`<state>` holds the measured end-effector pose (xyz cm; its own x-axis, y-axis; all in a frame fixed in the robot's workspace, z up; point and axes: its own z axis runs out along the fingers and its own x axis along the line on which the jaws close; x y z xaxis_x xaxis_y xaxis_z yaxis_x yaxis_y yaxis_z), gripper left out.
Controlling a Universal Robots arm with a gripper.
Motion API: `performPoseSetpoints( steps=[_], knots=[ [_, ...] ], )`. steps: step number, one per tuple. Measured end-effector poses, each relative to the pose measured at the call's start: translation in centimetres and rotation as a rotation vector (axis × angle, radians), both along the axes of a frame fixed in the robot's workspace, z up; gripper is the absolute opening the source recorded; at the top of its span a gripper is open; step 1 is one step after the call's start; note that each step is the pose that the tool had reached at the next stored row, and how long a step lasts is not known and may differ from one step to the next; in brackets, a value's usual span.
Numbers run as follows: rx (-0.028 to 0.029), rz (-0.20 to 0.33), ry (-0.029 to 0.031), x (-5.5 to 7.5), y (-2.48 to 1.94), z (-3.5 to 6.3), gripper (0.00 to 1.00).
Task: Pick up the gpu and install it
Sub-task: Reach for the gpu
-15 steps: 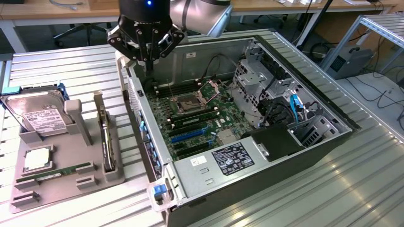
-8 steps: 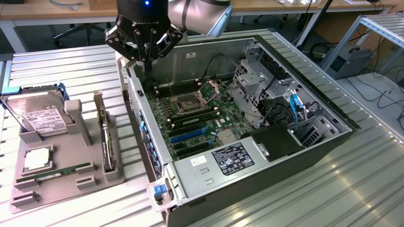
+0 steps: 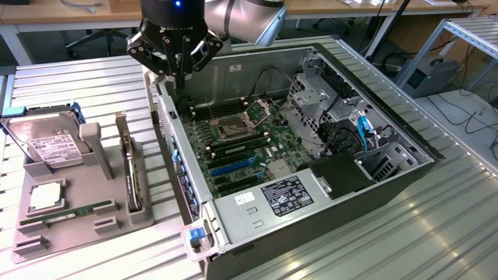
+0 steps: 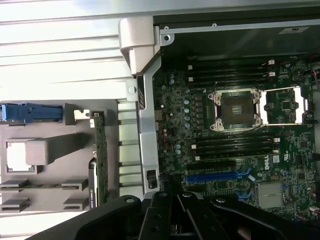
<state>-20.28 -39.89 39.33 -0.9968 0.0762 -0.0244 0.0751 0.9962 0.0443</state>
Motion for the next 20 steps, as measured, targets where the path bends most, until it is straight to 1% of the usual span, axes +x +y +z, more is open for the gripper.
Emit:
performPoseSetpoints(
  steps=[20],
  knots=[
    [0.0001,0.000,0.0000,-0.89,0.00,0.00,0.11]
  ],
)
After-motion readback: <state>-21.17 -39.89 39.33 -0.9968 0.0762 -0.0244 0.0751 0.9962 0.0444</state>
